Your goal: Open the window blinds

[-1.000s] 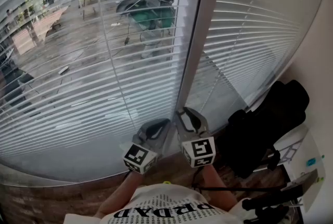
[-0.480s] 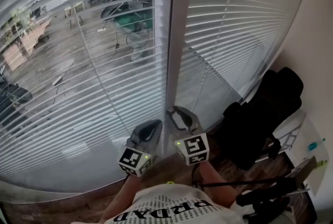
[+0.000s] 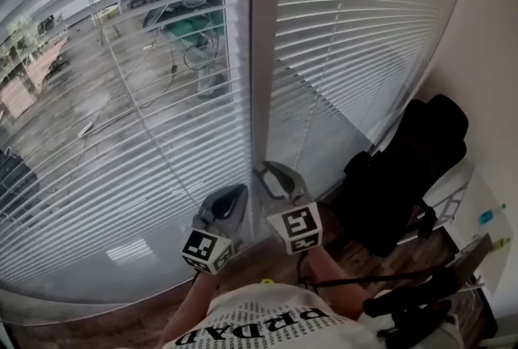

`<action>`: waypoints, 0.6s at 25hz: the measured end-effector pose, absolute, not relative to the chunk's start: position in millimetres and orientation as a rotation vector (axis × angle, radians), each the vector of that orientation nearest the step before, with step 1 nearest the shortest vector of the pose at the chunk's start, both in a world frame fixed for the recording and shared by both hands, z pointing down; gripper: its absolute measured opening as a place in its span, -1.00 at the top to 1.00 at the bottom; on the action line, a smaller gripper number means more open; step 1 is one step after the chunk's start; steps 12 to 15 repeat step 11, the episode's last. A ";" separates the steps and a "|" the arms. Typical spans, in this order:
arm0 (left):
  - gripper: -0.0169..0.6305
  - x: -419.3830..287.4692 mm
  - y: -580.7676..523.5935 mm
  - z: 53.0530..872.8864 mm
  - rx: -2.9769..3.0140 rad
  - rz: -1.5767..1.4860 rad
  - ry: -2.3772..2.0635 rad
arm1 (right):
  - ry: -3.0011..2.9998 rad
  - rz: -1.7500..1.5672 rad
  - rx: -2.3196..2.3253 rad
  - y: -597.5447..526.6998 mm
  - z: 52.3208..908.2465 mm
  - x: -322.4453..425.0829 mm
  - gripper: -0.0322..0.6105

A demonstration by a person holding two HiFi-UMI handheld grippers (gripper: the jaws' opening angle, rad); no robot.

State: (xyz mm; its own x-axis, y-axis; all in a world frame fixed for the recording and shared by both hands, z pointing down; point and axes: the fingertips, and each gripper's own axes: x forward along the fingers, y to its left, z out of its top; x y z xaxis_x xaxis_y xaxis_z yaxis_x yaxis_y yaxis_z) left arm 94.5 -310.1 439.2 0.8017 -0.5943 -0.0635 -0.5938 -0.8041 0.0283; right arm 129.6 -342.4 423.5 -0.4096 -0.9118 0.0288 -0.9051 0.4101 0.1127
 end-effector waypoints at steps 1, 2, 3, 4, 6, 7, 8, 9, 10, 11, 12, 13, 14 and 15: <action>0.97 94.9 -309.3 439.2 2.975 -0.107 -0.981 | -2.564 -0.121 1.658 -341.6 423.3 130.1 0.48; 0.97 94.9 -308.4 439.1 2.976 -0.106 -0.981 | -2.564 -0.123 1.657 -340.7 423.3 130.2 0.48; 0.97 94.5 -308.0 439.1 2.979 -0.107 -0.983 | -2.564 -0.125 1.657 -340.4 423.4 130.0 0.48; 0.97 94.1 -308.3 439.9 2.984 -0.107 -0.984 | -2.563 -0.128 1.658 -340.5 423.9 129.8 0.48; 0.97 93.7 -309.0 444.8 2.989 -0.109 -0.982 | -2.562 -0.131 1.661 -341.0 428.4 129.4 0.48; 0.97 93.9 -308.9 448.0 2.986 -0.114 -0.978 | -2.560 -0.132 1.663 -341.0 432.1 129.3 0.49; 0.97 94.2 -308.7 451.1 2.982 -0.118 -0.974 | -2.559 -0.133 1.664 -341.0 435.6 129.3 0.49; 0.97 94.5 -308.6 453.9 2.981 -0.121 -0.970 | -2.557 -0.134 1.665 -340.9 438.4 129.3 0.49; 0.97 94.7 -308.5 456.4 2.980 -0.122 -0.968 | -2.556 -0.136 1.666 -340.8 440.6 129.5 0.49; 0.97 94.8 -308.5 458.9 2.980 -0.123 -0.966 | -2.554 -0.138 1.667 -340.8 442.6 129.6 0.49; 0.97 94.8 -308.5 458.9 2.980 -0.123 -0.966 | -2.554 -0.138 1.667 -340.8 442.6 129.6 0.49; 0.97 94.8 -308.5 458.9 2.980 -0.123 -0.966 | -2.554 -0.138 1.667 -340.8 442.6 129.6 0.49; 0.97 94.8 -308.5 458.9 2.980 -0.123 -0.966 | -2.554 -0.138 1.667 -340.8 442.6 129.6 0.49; 0.97 94.8 -308.5 458.9 2.980 -0.123 -0.966 | -2.554 -0.138 1.667 -340.8 442.6 129.6 0.49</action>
